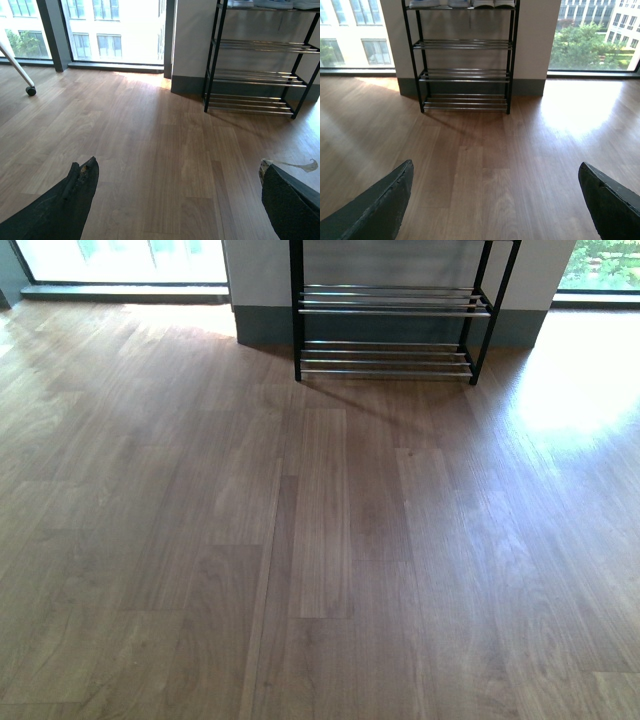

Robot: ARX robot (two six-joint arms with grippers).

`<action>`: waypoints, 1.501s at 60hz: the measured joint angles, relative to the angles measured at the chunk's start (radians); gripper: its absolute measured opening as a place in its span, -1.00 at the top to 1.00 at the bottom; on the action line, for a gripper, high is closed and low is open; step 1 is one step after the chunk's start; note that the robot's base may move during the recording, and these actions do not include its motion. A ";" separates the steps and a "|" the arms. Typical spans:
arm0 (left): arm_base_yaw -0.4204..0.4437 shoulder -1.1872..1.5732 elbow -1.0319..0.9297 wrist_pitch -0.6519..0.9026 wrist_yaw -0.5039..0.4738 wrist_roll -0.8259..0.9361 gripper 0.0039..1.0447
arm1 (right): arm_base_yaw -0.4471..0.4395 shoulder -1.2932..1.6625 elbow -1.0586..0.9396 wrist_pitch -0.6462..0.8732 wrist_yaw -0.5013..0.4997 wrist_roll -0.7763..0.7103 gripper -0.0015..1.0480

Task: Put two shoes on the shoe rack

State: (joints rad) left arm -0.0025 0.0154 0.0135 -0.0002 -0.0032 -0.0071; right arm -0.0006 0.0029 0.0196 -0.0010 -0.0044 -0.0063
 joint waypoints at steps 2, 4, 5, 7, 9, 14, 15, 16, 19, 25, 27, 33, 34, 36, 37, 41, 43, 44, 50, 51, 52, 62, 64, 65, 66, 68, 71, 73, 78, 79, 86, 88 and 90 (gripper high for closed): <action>0.000 0.000 0.000 0.000 0.000 0.000 -0.83 | 0.000 0.000 0.000 0.000 0.001 0.000 -0.82; 0.000 0.000 0.000 0.000 0.001 0.000 -0.83 | 0.000 0.000 0.000 0.000 0.001 0.000 -0.82; 0.000 0.000 0.000 0.000 0.003 0.000 -0.83 | 0.000 0.000 0.000 0.000 0.003 0.000 -0.82; 0.000 0.000 0.000 0.000 0.005 0.000 -0.83 | 0.000 0.000 0.000 0.000 0.007 0.000 -0.82; 0.000 0.000 0.000 0.000 0.005 0.000 -0.83 | 0.000 0.000 0.000 -0.001 0.008 0.001 -0.82; 0.000 0.000 0.000 0.000 0.004 0.000 -0.83 | 0.000 0.000 0.000 -0.001 0.008 0.001 -0.82; 0.000 0.000 0.000 0.000 0.004 0.000 -0.83 | 0.000 0.000 0.000 -0.001 0.007 0.001 -0.82; 0.000 0.000 0.000 0.000 0.004 0.000 -0.83 | 0.000 0.000 0.000 -0.001 0.007 0.001 -0.82; 0.000 0.000 0.000 0.000 0.004 0.000 -0.83 | 0.000 0.000 0.000 -0.001 0.007 0.001 -0.82; 0.000 0.000 0.000 0.000 0.004 0.000 -0.83 | 0.000 0.000 0.000 -0.001 0.007 0.001 -0.82; 0.000 0.000 0.000 0.000 0.004 0.000 -0.83 | 0.000 0.000 0.000 -0.001 0.007 0.001 -0.82; 0.000 0.000 0.000 0.000 0.003 0.000 -0.83 | 0.000 0.000 0.000 -0.001 0.006 0.001 -0.82; 0.000 0.000 0.000 0.000 0.003 0.000 -0.83 | 0.000 0.000 0.000 -0.001 0.006 0.001 -0.82; 0.000 0.000 0.000 0.000 0.003 0.000 -0.83 | 0.000 0.000 0.000 -0.001 0.007 0.001 -0.82; 0.000 0.000 0.000 0.000 0.003 0.000 -0.83 | 0.000 0.000 0.000 -0.001 0.007 0.001 -0.82; 0.000 0.000 0.000 0.000 0.003 0.000 -0.83 | 0.000 0.000 0.000 -0.001 0.006 0.001 -0.82; 0.000 0.000 0.000 0.000 0.003 0.000 -0.83 | 0.000 0.000 0.000 -0.001 0.006 0.001 -0.82; 0.000 0.000 0.000 0.000 0.003 0.000 -0.83 | 0.000 0.000 0.000 -0.001 0.006 0.001 -0.82; 0.000 0.000 0.000 0.000 0.003 0.000 -0.83 | 0.000 0.000 0.000 -0.001 0.006 0.001 -0.82; 0.000 0.000 0.000 0.000 0.003 0.000 -0.83 | 0.000 0.000 0.000 -0.001 0.007 0.001 -0.82; 0.000 0.000 0.000 0.000 0.003 0.000 -0.83 | 0.000 0.000 0.000 -0.001 0.006 0.001 -0.82; 0.000 0.000 0.000 0.000 0.003 0.000 -0.83 | 0.000 0.000 0.000 -0.001 0.006 0.001 -0.82; 0.000 0.000 0.000 0.000 0.003 0.000 -0.83 | 0.000 0.000 0.000 -0.001 0.006 0.001 -0.82; 0.000 0.000 0.000 0.000 0.003 0.000 -0.83 | 0.000 0.000 0.000 -0.001 0.006 0.001 -0.82; 0.000 0.000 0.000 0.000 0.003 0.000 -0.83 | 0.000 0.000 0.000 -0.001 0.006 0.001 -0.82; 0.000 0.000 0.000 0.000 0.003 0.000 -0.83 | 0.000 0.000 0.000 -0.001 0.006 0.001 -0.82; 0.000 0.000 0.000 0.000 0.003 0.000 -0.83 | 0.000 0.000 0.000 -0.001 0.006 0.001 -0.82; 0.000 0.000 0.000 0.000 0.003 0.000 -0.83 | 0.000 0.000 0.000 -0.001 0.006 0.001 -0.82; 0.000 0.000 0.000 0.000 0.003 0.000 -0.83 | 0.000 0.000 0.000 -0.001 0.006 0.001 -0.82; 0.000 0.000 0.000 0.000 0.003 0.000 -0.83 | 0.000 0.000 0.000 -0.001 0.006 0.001 -0.82; 0.000 0.000 0.000 0.000 0.003 0.000 -0.83 | 0.000 0.000 0.000 -0.001 0.006 0.001 -0.82; 0.000 0.000 0.000 0.000 0.003 0.000 -0.83 | 0.000 0.000 0.000 -0.001 0.006 0.001 -0.82; 0.000 0.000 0.000 0.000 0.003 0.000 -0.83 | 0.000 0.000 0.000 -0.001 0.007 0.001 -0.82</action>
State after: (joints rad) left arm -0.0025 0.0154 0.0139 -0.0002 0.0002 -0.0071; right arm -0.0002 0.0025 0.0196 -0.0017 0.0025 -0.0055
